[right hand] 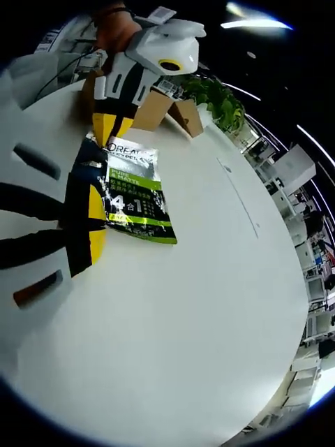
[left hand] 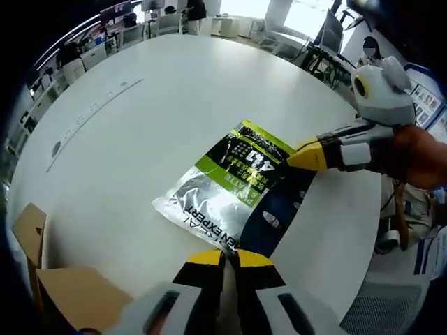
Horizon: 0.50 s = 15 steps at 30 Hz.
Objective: Operate the shoe box by opening the lid, removing the specified soft item, and placing it in the target area until the item is outside and the box remains undamaged.
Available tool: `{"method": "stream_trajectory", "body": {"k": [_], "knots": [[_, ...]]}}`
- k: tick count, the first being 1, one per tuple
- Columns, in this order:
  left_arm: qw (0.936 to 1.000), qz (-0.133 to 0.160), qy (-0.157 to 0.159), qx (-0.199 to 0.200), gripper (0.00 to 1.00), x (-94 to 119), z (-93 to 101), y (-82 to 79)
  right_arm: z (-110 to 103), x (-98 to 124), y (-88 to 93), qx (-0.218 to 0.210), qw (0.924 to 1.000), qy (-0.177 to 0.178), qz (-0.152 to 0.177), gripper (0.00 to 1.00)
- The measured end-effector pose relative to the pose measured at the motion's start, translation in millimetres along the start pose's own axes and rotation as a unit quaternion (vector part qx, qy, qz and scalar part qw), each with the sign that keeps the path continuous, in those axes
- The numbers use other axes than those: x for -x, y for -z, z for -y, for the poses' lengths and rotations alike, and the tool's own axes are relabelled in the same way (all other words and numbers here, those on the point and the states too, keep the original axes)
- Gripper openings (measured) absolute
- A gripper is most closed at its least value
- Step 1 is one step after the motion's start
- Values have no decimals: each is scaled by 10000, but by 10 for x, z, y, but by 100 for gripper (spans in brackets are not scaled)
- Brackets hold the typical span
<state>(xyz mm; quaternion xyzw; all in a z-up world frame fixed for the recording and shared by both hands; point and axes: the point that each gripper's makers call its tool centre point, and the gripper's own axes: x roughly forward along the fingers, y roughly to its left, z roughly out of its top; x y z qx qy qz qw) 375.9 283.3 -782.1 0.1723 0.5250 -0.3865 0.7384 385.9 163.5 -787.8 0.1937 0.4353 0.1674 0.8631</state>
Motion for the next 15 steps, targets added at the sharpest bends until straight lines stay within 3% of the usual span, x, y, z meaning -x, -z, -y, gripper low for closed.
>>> {"method": "stream_trajectory", "body": {"k": [8,15], "knots": [[9997,-122,-173,-133,11,54,-25,35,1,25,-10,-41,9999,100,49,2],[9998,50,-180,15,13,177,-50,12,10,56,-7,38,9998,188,48,3]]}}
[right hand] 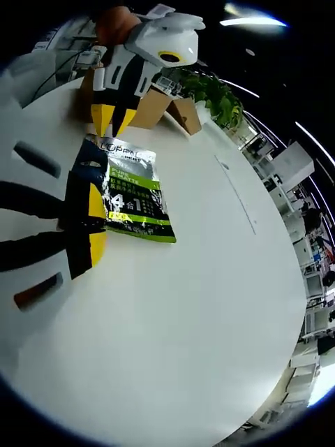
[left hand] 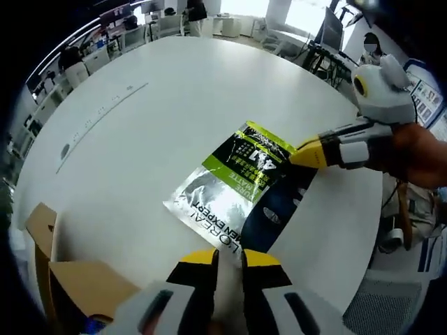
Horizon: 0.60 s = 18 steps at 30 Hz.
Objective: Operate the shoe box by opening the lid, removing the specified soft item, and placing it in the target area until the item is outside and the box remains undamaged.
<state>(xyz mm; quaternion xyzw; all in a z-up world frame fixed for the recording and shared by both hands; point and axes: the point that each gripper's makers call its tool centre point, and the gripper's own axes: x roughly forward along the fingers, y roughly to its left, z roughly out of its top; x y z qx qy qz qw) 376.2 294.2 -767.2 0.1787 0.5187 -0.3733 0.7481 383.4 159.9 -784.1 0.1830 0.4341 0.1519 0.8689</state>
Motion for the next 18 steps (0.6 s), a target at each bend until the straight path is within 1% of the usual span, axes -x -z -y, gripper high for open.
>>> {"method": "stream_trajectory", "body": {"k": [2,3,9,11,15,18], "knots": [[10000,72,-11,59,14,46,-4,-5,27,12,-8,-2,10000,58,20,4],[9998,152,-23,136,14,77,-7,-12,32,32,-17,2,10000,91,42,4],[9988,373,21,327,15,174,27,-20,15,101,-60,81,9998,160,76,7],[9985,396,124,352,17,197,66,-18,15,124,-80,108,9997,179,96,7],[9978,494,181,404,18,243,84,-25,-12,194,-113,155,9996,204,133,7],[9959,676,298,526,18,316,112,-63,-12,254,-143,176,9994,231,177,7]]}}
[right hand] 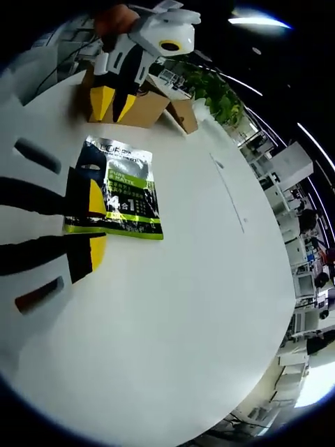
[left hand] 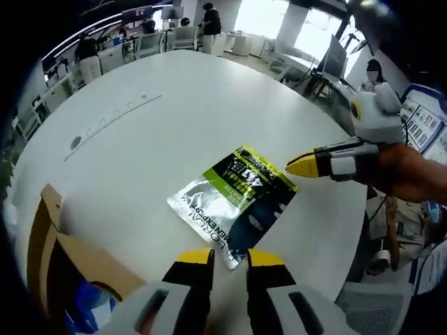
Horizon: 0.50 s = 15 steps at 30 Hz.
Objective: Operate the shoe box by opening the lid, removing the specified soft item, and placing it in the target area until the item is outside and the box remains undamaged.
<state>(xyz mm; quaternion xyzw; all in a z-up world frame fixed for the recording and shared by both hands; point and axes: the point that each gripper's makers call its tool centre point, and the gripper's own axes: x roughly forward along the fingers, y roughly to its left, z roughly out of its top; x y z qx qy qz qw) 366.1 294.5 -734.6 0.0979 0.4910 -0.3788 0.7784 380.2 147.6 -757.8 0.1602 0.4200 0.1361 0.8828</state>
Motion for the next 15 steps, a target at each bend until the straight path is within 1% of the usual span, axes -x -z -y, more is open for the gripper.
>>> {"method": "stream_trajectory", "body": {"k": [1,2,3,5,7,9,11,14,15], "knots": [[10000,73,55,40,18,17,15,-19,2,17,-10,4,10000,10,12,7],[9994,252,204,149,19,39,61,-73,8,44,-26,0,10000,34,41,7],[9989,328,245,211,19,61,68,-90,4,67,-35,-3,10000,37,55,7],[9988,369,217,254,19,130,48,-76,-13,116,-57,13,9999,48,93,8],[9983,472,192,284,19,171,24,-80,-38,155,-72,72,9999,51,119,8],[9976,529,253,367,19,233,33,-64,-57,189,-80,85,9999,46,138,8],[9966,635,275,440,19,294,30,-67,-81,224,-86,86,9998,47,160,9],[9958,760,248,439,19,390,-3,-57,-113,256,-106,83,9997,48,214,9],[9950,856,225,454,19,425,-30,-61,-148,275,-120,104,9996,48,245,9]]}}
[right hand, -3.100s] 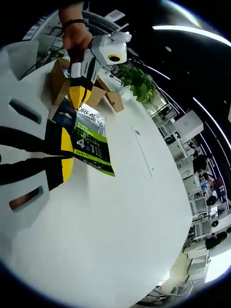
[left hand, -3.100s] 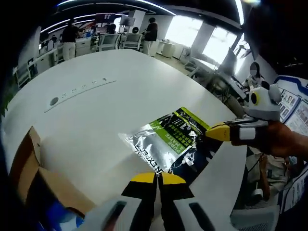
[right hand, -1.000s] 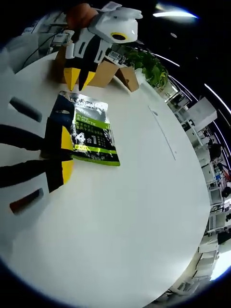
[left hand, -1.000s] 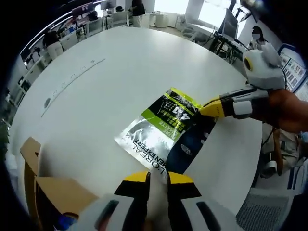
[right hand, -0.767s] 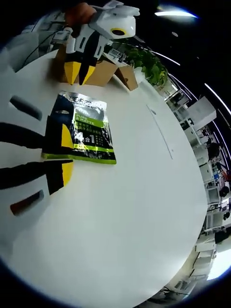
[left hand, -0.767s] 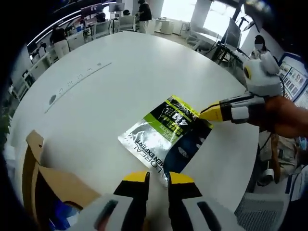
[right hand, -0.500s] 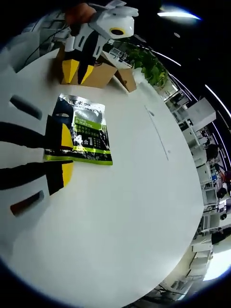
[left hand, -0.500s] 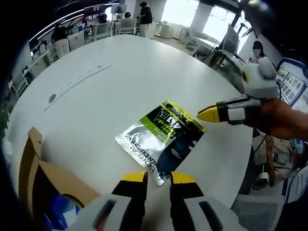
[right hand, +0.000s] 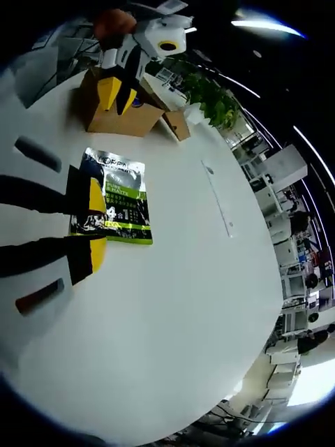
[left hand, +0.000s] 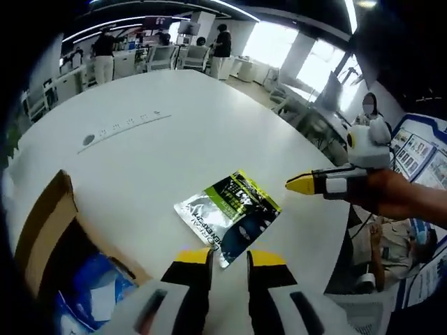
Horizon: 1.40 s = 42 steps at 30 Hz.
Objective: Operate the shoe box by opening the lid, removing the specified soft item, and placing it in the target area until the item is outside and the box remains undamaged.
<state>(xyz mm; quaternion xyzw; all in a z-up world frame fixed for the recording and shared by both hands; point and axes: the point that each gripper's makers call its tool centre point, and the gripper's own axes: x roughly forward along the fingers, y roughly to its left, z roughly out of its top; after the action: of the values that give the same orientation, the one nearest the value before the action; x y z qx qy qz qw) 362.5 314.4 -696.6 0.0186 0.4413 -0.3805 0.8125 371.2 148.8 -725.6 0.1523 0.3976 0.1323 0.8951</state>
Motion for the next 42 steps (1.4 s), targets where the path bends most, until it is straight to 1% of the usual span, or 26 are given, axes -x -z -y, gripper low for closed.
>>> {"method": "stream_trajectory", "body": {"k": [2,3,4,7,9,10,13,17,19,23,26,29,33,36,38,39,42], "knots": [[9998,156,75,68,19,46,-10,-23,-30,11,-19,24,10000,2,35,9],[9993,317,98,171,19,90,-27,-53,-61,15,-39,31,10000,-7,70,9],[9991,370,80,199,19,132,-54,-53,-92,14,-54,29,10000,-22,92,9],[9987,473,13,165,19,232,-130,-41,-225,14,-78,69,9999,-62,129,9],[9988,462,-27,180,19,279,-211,-1,-304,-21,-92,154,9997,-122,115,9],[9987,457,-78,203,19,318,-271,29,-337,-36,-99,172,9997,-139,111,9],[9980,541,-130,297,19,427,-371,68,-505,-82,-130,238,9993,-253,116,9],[9963,682,-309,421,20,645,-581,154,-718,-168,-133,396,9983,-422,50,10],[9950,767,-404,503,21,761,-705,202,-861,-213,-142,521,9973,-524,15,10],[9918,941,-612,615,21,980,-940,302,-1103,-273,-221,474,9960,-760,79,11],[9879,1055,-815,793,23,1180,-1178,402,-1269,-325,-271,630,9941,-881,68,12],[9844,1132,-976,926,24,1344,-1362,493,-1473,-354,-306,755,9918,-1025,64,12],[9731,1407,-1213,1363,25,1604,-1594,584,-1719,-421,-307,860,9887,-1228,32,12],[9677,1513,-1326,1521,26,1736,-1692,653,-1871,-464,-267,971,9862,-1337,-27,13],[9655,1553,-1385,1565,26,1829,-1716,719,-2002,-483,-235,1030,9842,-1436,-58,13],[9639,1564,-1445,1597,26,1879,-1801,741,-2079,-498,-210,1071,9828,-1501,-84,13],[9600,1613,-1534,1698,26,1985,-1879,839,-2220,-538,-145,1152,9801,-1609,-154,13]]}}
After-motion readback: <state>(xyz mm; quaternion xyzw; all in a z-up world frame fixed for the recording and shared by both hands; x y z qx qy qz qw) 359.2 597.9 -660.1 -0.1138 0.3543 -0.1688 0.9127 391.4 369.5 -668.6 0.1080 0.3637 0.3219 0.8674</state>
